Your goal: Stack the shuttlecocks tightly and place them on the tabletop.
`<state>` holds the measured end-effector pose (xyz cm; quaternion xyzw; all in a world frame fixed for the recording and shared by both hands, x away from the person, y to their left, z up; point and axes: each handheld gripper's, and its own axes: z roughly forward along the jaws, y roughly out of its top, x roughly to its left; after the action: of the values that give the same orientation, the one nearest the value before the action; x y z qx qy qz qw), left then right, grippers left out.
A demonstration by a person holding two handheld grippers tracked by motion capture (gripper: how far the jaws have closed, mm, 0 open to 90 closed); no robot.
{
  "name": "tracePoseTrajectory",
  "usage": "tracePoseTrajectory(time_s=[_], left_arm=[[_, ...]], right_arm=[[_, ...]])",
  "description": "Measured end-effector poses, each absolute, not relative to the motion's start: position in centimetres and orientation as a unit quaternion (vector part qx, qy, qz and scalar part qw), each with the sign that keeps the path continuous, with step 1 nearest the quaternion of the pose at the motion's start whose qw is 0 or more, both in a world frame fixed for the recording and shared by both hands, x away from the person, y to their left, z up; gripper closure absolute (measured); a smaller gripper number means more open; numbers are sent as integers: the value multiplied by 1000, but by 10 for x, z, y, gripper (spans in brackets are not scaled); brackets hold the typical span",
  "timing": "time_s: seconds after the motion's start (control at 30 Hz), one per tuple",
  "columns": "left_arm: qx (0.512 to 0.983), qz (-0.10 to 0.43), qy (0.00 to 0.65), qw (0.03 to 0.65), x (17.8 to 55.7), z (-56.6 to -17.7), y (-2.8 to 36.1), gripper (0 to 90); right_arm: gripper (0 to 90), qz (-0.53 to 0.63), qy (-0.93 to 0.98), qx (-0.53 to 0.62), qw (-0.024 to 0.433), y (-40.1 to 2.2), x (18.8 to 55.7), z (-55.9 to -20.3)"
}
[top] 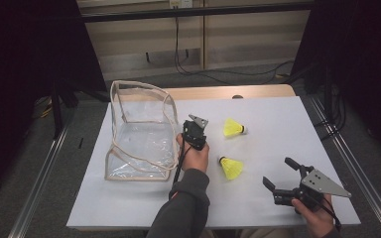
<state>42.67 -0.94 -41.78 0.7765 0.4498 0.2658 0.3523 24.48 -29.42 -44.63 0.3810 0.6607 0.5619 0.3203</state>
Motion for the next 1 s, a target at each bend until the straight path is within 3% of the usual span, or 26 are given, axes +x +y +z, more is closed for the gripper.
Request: tracePoseTrajectory(time_s=[0.23, 1.0], left_arm=[[775, 247, 445, 375, 426, -416, -18, 752], [761, 175, 469, 413, 436, -410, -23, 705]], right_arm=[[23, 562, 661, 380, 321, -294, 245, -446], [23, 564, 661, 379, 319, -294, 245, -446]])
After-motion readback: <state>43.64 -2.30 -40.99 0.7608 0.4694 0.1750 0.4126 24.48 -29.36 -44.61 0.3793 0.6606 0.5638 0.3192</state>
